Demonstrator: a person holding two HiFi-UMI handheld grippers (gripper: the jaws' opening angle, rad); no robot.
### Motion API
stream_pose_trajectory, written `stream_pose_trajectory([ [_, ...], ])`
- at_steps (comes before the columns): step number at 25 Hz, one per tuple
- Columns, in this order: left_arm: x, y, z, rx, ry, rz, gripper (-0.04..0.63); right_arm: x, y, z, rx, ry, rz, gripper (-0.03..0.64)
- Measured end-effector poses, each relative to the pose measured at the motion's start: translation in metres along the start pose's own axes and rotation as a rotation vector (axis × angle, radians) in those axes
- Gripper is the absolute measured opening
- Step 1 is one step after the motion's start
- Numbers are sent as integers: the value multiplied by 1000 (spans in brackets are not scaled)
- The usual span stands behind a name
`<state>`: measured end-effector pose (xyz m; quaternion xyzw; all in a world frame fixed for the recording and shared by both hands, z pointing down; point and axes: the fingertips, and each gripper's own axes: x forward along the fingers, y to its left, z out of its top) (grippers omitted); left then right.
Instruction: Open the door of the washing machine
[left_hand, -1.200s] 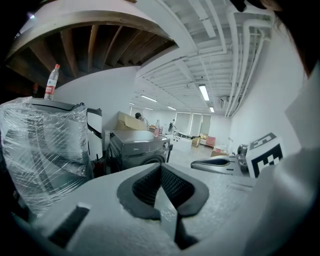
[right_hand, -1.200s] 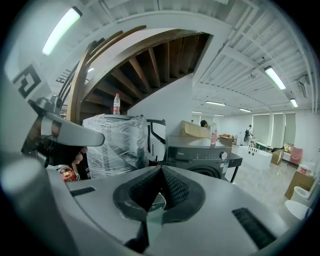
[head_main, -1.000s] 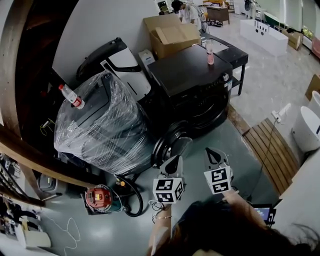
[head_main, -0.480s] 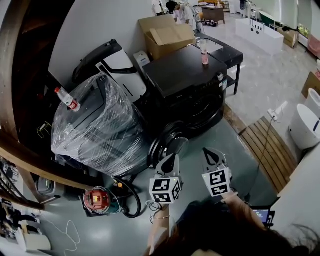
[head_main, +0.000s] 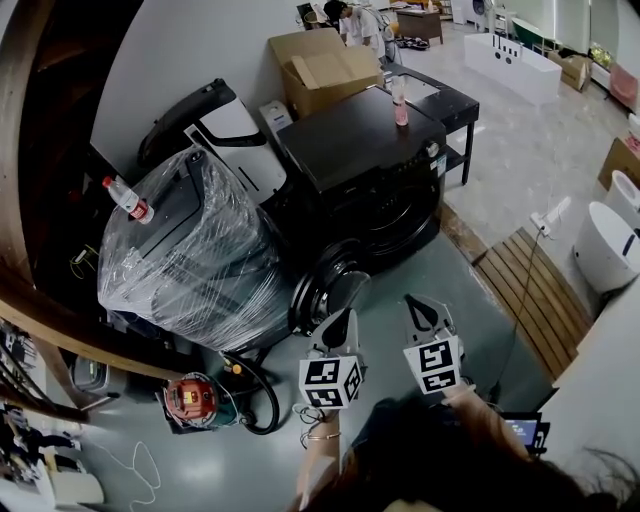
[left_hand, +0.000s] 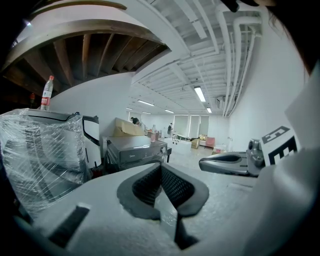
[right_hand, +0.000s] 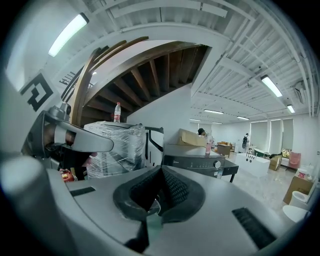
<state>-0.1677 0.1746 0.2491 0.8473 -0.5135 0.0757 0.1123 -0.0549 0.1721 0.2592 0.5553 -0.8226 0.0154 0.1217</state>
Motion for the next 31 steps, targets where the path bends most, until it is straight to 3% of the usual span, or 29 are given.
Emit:
stream_pose_trajectory([
  [31,4,-3,-16,-38,25,26,15,3,-9,-15,21,30,17,-2],
])
